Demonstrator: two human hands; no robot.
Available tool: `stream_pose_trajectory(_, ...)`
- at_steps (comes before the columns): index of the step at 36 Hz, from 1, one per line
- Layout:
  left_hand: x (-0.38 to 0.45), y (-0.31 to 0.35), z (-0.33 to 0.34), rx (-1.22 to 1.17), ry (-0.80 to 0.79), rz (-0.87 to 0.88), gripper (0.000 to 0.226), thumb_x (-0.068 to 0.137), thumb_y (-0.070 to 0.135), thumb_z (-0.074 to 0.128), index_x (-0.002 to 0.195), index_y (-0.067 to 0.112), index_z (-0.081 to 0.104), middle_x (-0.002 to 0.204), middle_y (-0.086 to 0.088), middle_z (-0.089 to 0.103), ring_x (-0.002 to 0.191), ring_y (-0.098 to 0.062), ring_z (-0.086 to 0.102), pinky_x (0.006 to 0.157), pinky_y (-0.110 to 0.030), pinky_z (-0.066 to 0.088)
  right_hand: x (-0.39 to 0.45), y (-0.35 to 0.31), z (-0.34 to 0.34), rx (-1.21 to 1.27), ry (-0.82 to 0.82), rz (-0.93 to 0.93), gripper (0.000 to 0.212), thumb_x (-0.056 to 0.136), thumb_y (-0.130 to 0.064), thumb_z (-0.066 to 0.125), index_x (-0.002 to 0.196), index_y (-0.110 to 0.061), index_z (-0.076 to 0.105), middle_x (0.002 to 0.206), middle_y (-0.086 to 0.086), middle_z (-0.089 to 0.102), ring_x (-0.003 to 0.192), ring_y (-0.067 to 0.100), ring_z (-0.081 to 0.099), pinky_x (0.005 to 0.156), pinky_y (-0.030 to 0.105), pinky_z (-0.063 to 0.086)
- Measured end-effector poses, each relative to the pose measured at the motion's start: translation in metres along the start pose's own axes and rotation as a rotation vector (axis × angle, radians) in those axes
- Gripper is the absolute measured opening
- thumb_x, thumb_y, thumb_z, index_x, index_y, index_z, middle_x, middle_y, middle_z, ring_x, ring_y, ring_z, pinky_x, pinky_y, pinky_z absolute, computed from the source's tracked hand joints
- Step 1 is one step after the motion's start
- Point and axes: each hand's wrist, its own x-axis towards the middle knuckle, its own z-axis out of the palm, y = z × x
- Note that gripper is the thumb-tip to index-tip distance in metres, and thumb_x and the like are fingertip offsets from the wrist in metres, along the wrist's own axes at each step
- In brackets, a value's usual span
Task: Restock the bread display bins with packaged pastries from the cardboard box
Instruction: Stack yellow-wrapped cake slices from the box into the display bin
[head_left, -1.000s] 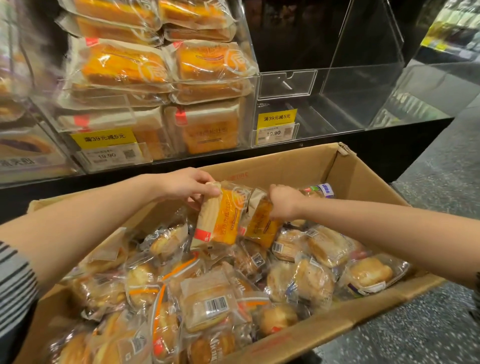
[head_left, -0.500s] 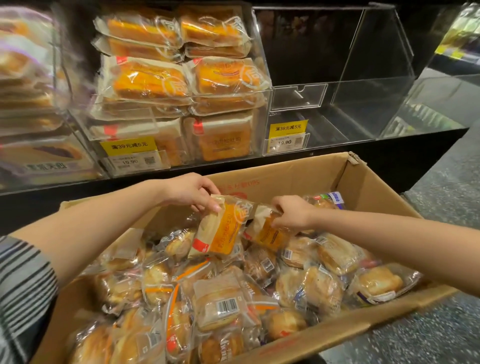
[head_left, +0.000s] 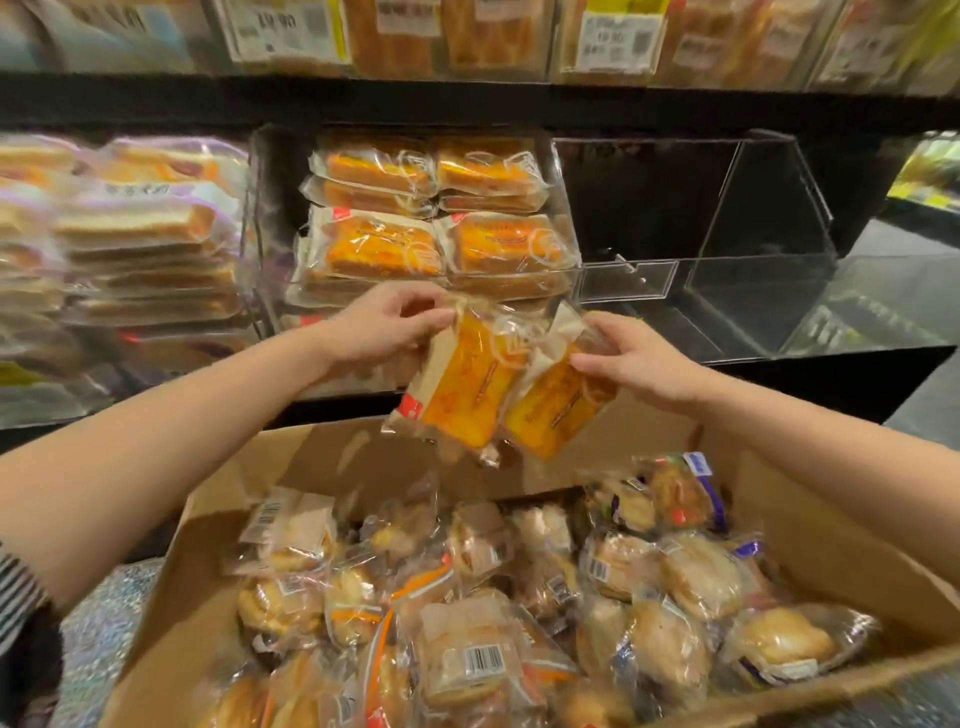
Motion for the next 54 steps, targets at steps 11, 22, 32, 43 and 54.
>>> stream_pose_trajectory(11, 0.014, 0.055, -0.017, 0.158, 0.711, 0.391, 0.032, 0.103, 0.008, 0.029, 0.129, 0.008, 0.048, 0.110, 0.006, 0.051, 0.096, 0.002, 0.048, 0.085, 0.000, 0.034, 0.035, -0.072, -0.008, 0.150, 0.477, -0.262, 0.043, 0.094, -0.018, 0.060, 0.132, -0.024, 0.040, 0.118, -0.011, 0.052, 0.111, 0.010, 0.058, 0.091, 0.034, 0.054)
stream_pose_trajectory(22, 0.035, 0.041, -0.026, 0.683, 0.770, 0.236, 0.037, 0.104, 0.022, 0.034, 0.138, 0.014, 0.044, 0.109, -0.011, 0.065, 0.099, -0.030, 0.058, 0.084, -0.034, 0.038, 0.082, -0.081, -0.005, -0.227, 0.812, -0.025, 0.036, 0.099, -0.035, 0.050, 0.127, -0.013, 0.054, 0.123, 0.006, 0.050, 0.105, 0.011, 0.047, 0.095, 0.029, 0.045)
stream_pose_trajectory(32, 0.059, 0.030, -0.029, 0.974, 0.652, 0.163, 0.033, 0.104, 0.018, 0.034, 0.132, 0.014, 0.050, 0.115, -0.012, 0.065, 0.107, -0.031, 0.056, 0.095, -0.038, 0.032, 0.098, -0.070, 0.018, -1.212, 0.716, -0.159, 0.054, 0.099, -0.052, 0.031, 0.128, -0.016, 0.059, 0.159, 0.015, 0.015, 0.149, 0.030, 0.002, 0.116, 0.046, -0.009)
stream_pose_trajectory(43, 0.067, 0.022, -0.032, 0.817, 0.633, 0.109, 0.031, 0.105, 0.026, 0.029, 0.126, 0.020, 0.051, 0.099, -0.008, 0.066, 0.089, -0.028, 0.059, 0.070, -0.035, 0.036, 0.108, -0.068, 0.012, -0.944, 0.341, -0.277, 0.054, 0.101, -0.046, 0.016, 0.153, -0.029, 0.019, 0.160, 0.008, 0.017, 0.148, 0.026, 0.015, 0.118, 0.038, 0.011)
stream_pose_trajectory(54, 0.063, 0.024, -0.051, 0.629, 0.536, 0.124, 0.034, 0.104, 0.030, 0.035, 0.133, 0.029, 0.051, 0.122, 0.000, 0.063, 0.111, -0.023, 0.058, 0.091, -0.036, 0.043, 0.118, -0.069, -0.005, -0.678, 0.298, -0.281, 0.043, 0.104, -0.038, 0.027, 0.147, -0.038, 0.031, 0.154, -0.007, 0.033, 0.139, 0.016, 0.034, 0.109, 0.039, 0.032)
